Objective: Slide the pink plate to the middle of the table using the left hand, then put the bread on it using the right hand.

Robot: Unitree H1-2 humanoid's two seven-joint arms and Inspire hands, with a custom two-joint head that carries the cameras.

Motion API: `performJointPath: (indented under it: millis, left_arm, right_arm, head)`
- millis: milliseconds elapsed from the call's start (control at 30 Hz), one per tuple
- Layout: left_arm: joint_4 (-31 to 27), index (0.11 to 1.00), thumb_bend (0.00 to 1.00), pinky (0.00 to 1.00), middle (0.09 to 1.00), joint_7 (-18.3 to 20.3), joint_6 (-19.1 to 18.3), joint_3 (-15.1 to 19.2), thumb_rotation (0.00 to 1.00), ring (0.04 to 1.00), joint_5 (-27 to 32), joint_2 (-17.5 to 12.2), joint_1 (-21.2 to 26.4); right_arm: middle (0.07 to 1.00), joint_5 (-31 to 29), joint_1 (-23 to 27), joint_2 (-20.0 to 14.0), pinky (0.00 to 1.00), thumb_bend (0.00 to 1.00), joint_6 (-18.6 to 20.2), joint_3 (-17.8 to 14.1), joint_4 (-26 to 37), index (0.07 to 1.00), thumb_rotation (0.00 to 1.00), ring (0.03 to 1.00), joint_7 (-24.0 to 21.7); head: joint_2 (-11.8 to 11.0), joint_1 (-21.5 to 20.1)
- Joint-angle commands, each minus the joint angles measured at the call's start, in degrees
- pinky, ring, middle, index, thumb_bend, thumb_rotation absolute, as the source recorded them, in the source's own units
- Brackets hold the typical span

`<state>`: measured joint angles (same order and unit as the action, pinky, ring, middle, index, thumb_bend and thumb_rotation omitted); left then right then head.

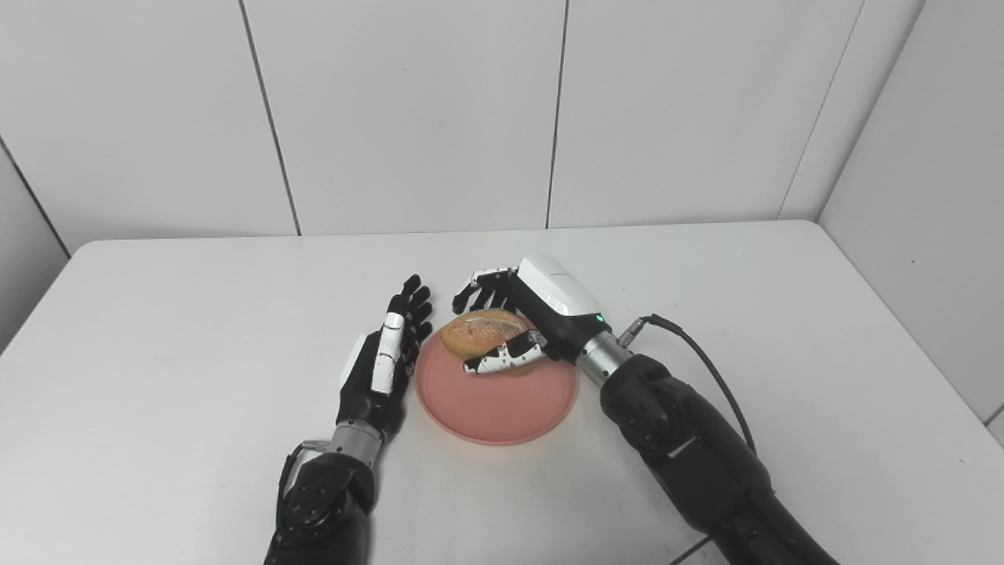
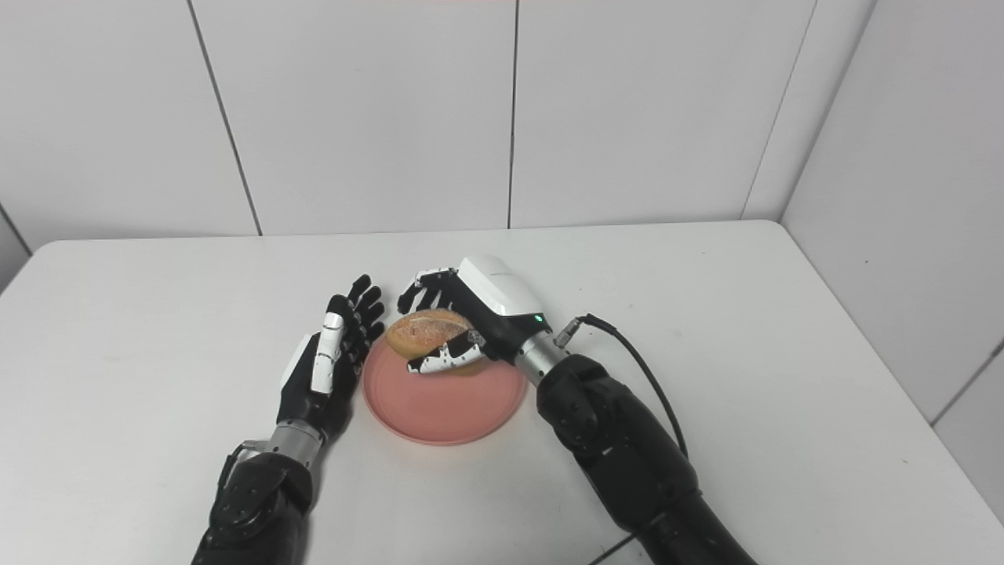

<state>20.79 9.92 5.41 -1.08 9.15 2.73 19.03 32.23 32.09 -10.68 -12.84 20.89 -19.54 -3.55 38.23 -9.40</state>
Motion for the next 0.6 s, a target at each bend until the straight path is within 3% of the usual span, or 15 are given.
performJointPath:
  millis: [0,333,467,567]
  left_arm:
    - [0.44,0.981,0.68,1.0,0.995,0.09,0.24,0.56,1.0,1.0,0.54,-0.26,-0.29]
    - [-0.35,0.98,0.68,1.0,0.991,0.1,-0.62,0.96,1.0,1.0,0.79,-0.17,-0.36]
    - [-0.39,0.98,0.68,1.0,0.991,0.06,-0.59,1.09,1.0,1.0,0.84,-0.07,-0.32]
    - [-0.34,0.976,0.67,1.0,0.987,0.02,-0.37,0.98,1.0,0.999,0.51,-0.16,-0.32]
  right_arm:
    - [0.485,-0.57,1.83,-0.03,0.36,0.51,-3.02,0.05,0.95,0.535,0.0,0.396,0.27]
    - [0.443,2.04,1.31,-0.4,0.28,0.51,-3.28,1.94,-0.06,0.537,0.0,0.375,0.21]
    - [0.444,2.89,1.27,-0.79,0.3,0.51,-3.62,2.54,-0.37,0.54,0.0,0.383,0.35]
    - [0.478,3.44,1.14,-1.02,0.4,0.51,-4.3,2.86,-0.75,0.538,0.0,0.414,0.93]
  head:
    - [0.0,0.07]
    - [0.16,0.04]
    - [0.17,0.06]
    - [0.27,-0.02]
